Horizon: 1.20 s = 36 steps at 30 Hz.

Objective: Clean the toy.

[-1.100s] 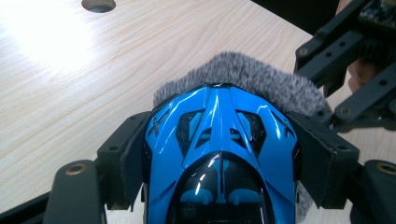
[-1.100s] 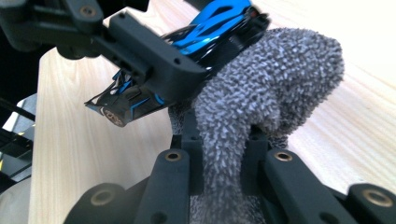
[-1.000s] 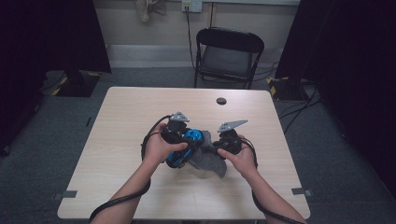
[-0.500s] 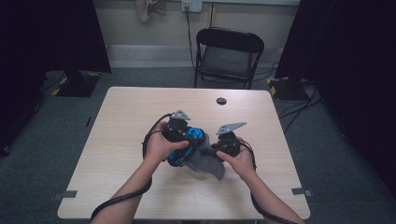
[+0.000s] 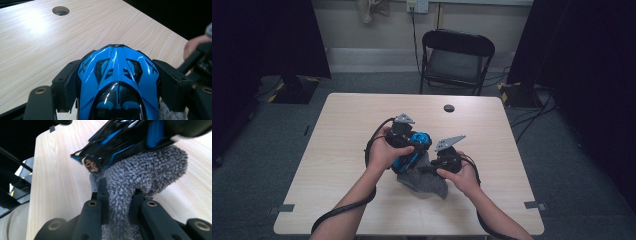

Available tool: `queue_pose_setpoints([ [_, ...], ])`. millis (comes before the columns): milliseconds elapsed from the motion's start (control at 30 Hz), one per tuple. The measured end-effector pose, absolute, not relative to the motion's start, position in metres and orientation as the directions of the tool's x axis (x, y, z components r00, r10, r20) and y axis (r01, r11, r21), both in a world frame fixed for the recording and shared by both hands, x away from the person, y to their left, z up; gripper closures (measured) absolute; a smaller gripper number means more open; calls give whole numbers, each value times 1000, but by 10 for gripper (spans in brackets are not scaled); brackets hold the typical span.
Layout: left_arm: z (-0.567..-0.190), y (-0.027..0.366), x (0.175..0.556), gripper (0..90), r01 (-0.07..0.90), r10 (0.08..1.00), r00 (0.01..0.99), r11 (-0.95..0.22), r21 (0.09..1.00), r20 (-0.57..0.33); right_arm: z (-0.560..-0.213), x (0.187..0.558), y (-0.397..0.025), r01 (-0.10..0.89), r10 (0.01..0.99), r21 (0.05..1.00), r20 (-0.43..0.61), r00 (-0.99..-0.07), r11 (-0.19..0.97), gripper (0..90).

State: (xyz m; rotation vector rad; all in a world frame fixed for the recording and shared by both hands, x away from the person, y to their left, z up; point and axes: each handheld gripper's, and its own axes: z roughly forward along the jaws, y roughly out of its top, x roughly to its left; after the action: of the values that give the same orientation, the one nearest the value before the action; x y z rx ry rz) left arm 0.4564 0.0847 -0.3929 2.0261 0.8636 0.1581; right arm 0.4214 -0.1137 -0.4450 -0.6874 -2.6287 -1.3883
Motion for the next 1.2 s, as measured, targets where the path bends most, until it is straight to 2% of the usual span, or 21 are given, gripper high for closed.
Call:
queue_pose_setpoints([
  [567, -392, 100, 461, 262, 530, 663, 715, -310, 789, -220, -453, 410, -102, 381, 244, 724, 292, -925, 575, 775],
  [767, -387, 105, 455, 262, 520, 654, 728, -328, 789, -208, -448, 422, -124, 418, 330, 723, 272, -904, 550, 775],
  [967, -389, 106, 449, 262, 517, 639, 740, -341, 785, -210, -432, 441, -158, 462, 463, 758, 238, -854, 461, 775],
  [1200, -397, 101, 442, 262, 522, 620, 752, -353, 777, -224, -416, 449, -162, 443, 488, 792, 215, -846, 420, 775],
])
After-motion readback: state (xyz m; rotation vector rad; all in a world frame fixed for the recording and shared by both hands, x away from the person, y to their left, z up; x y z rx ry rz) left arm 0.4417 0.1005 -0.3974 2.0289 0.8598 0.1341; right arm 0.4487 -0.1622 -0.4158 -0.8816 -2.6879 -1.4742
